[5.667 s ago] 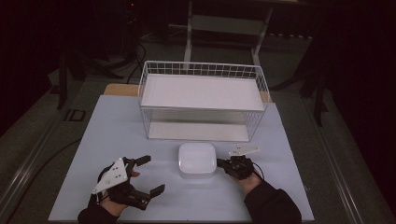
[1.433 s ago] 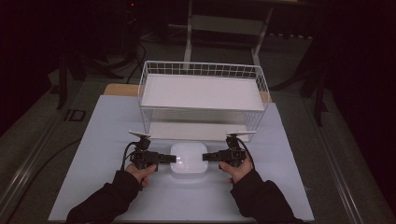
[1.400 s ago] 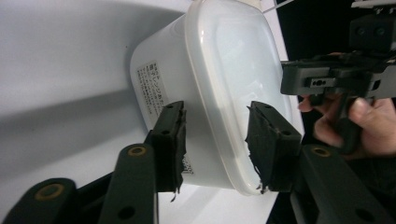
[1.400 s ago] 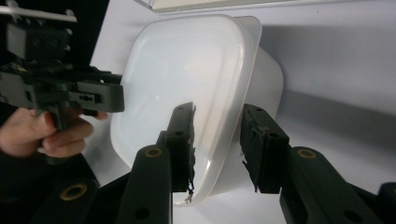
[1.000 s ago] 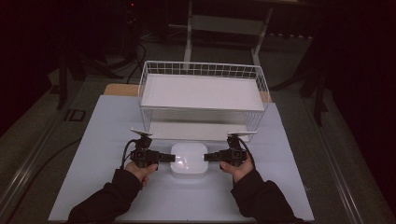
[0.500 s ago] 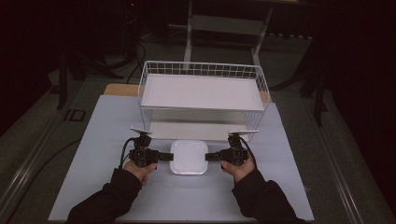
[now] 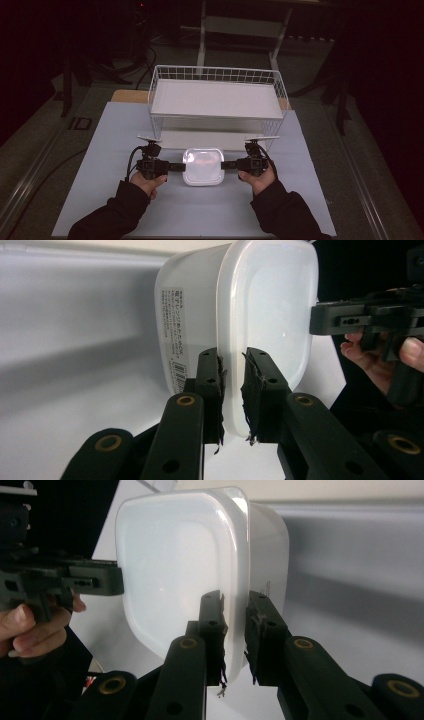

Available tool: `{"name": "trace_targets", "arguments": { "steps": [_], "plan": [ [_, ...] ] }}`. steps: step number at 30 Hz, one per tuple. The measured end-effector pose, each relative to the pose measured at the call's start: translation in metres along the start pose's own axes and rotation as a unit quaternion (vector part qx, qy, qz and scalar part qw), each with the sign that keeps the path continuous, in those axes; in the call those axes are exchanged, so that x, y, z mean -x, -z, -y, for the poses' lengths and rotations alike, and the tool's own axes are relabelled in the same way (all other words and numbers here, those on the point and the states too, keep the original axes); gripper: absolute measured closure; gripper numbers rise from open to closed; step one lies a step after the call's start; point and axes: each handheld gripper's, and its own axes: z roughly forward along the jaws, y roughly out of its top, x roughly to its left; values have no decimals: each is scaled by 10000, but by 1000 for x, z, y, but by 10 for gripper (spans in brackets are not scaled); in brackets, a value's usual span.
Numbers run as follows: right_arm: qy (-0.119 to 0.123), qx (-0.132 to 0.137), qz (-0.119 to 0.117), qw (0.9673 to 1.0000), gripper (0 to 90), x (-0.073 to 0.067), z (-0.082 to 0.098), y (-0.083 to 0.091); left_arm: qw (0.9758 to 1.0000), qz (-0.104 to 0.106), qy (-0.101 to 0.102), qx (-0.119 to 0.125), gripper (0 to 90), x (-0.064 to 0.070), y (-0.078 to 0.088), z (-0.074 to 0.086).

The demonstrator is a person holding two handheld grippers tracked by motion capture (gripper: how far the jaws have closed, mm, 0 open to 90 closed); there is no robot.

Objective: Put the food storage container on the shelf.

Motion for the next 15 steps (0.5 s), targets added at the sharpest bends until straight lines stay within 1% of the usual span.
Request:
{"name": "trace_targets", "arguments": {
  "steps": [2, 3, 5, 9, 10, 12, 13, 15],
  "plan": [
    [13, 43, -27, 10000, 783, -3, -2, 4, 9999, 14, -86, 51, 776, 5, 3, -2],
    [73, 92, -13, 9999, 783, -6, -3, 8, 9999, 19, -85, 64, 777, 6, 5, -3],
    [61, 122, -13, 9999, 783, -7, -3, 10, 9999, 24, -114, 74, 778, 9, 7, -6],
    [154, 198, -13, 9997, 783, -13, -5, 19, 9997, 73, -190, 146, 781, 18, 14, -10],
    [163, 228, -16, 9996, 783, -15, -6, 21, 9996, 61, -231, 158, 781, 21, 16, -12],
    [207, 276, -35, 9994, 782, -19, -8, 26, 9994, 114, -253, 194, 783, 26, 20, -15],
    [245, 333, -37, 9991, 782, -23, -11, 33, 9993, 134, -273, 231, 785, 29, 23, -17],
    [245, 333, -37, 9991, 782, -23, -11, 33, 9991, 135, -304, 250, 785, 31, 25, -18]
  ]
}}
